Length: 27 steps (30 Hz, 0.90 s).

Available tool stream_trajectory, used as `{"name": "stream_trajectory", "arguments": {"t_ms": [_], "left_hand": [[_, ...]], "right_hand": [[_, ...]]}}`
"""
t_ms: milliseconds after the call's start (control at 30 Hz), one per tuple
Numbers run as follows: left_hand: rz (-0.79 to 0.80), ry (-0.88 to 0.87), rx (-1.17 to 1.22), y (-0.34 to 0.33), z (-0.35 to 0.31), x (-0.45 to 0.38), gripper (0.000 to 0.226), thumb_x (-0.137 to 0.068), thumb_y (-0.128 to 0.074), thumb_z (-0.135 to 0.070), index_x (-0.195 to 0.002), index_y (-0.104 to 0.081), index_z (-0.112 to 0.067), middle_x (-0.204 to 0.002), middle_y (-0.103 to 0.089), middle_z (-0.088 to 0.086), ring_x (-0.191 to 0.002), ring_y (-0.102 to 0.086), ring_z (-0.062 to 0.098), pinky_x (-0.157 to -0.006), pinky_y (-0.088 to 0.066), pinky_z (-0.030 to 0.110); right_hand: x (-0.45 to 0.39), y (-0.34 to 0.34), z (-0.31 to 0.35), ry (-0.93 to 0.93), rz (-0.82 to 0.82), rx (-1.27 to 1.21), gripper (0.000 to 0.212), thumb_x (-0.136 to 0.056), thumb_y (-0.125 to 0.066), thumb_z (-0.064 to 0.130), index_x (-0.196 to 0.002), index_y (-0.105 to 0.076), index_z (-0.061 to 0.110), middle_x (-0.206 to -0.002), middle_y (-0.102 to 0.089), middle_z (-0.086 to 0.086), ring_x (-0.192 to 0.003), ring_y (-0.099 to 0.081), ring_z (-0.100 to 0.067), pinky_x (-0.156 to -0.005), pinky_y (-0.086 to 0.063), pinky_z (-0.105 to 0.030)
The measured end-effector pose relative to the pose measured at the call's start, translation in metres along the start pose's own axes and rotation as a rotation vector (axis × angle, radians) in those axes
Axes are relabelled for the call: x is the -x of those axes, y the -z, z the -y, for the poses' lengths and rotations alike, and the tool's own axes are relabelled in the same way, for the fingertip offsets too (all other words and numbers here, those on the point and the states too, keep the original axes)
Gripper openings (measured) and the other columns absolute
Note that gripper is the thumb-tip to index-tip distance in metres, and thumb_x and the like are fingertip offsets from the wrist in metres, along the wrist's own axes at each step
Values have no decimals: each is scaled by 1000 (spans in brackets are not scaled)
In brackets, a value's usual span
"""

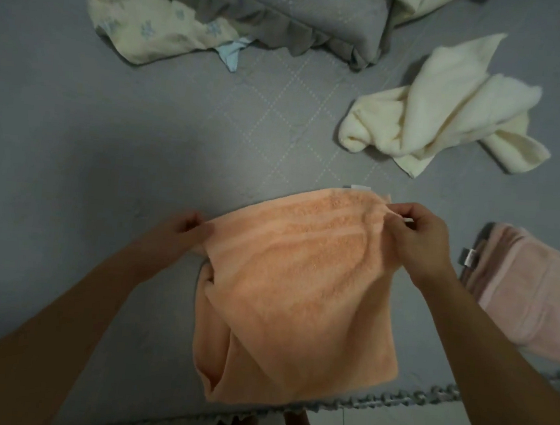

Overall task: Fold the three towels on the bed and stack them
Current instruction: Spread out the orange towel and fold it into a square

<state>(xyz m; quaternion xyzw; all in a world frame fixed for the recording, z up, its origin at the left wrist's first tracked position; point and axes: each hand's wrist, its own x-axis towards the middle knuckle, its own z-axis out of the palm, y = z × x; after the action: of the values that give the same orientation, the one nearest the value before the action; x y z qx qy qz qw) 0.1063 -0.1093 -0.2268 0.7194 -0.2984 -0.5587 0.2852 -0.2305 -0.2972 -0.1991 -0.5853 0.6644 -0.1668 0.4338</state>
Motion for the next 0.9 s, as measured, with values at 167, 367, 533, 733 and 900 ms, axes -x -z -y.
{"name": "stream_trajectory", "arguments": {"t_ms": [167, 367, 533, 733, 900], "left_hand": [[-525, -135, -210, 9, -23, -38, 12, -90, -63, -30, -84, -55, -23, -64, -51, -9, -57, -45, 1, -54, -38, 17], [-817, -94, 89, -22, -20, -36, 30, -81, -60, -10, -105, -47, -23, -80, -51, 1, -69, -52, 19, -69, -49, 40], [-475, 234, 76, -95, 30, 31, 29, -76, -69, -42, -89, -46, -31, -84, -63, -3, -73, -63, 14, -59, -43, 28], [-196, 307, 68, -139, 89, 107, 24, -81, -77, -33, -92, -57, -26, -95, -65, -6, -88, -65, 14, -59, -42, 12], [-274, 282, 64, -138, 102, 150, 24, -92, -64, -31, -116, -62, -25, -108, -64, -11, -97, -58, 11, -90, -45, 34]], "right_hand": [[-12, 13, -6, 131, -203, 122, 13, -82, -61, 24, -80, -65, 36, -80, -67, 19, -72, -62, 3, -67, -51, -19], [-15, -16, -30, -272, 40, 91, 58, -83, -67, 42, -131, -48, 17, -116, -59, 2, -103, -61, -20, -90, -51, -39], [30, -10, -65, -194, -26, 128, 31, -81, -68, 39, -103, -63, 17, -96, -65, 4, -87, -62, -13, -76, -47, -30], [92, 12, -118, -292, -123, 6, 32, -88, -64, 21, -115, -62, 3, -109, -67, -17, -93, -61, -23, -81, -47, -33], [154, 20, -156, -351, 212, 168, 21, -93, -61, 31, -95, -65, 10, -89, -67, -9, -82, -60, -26, -68, -44, -35]]}}
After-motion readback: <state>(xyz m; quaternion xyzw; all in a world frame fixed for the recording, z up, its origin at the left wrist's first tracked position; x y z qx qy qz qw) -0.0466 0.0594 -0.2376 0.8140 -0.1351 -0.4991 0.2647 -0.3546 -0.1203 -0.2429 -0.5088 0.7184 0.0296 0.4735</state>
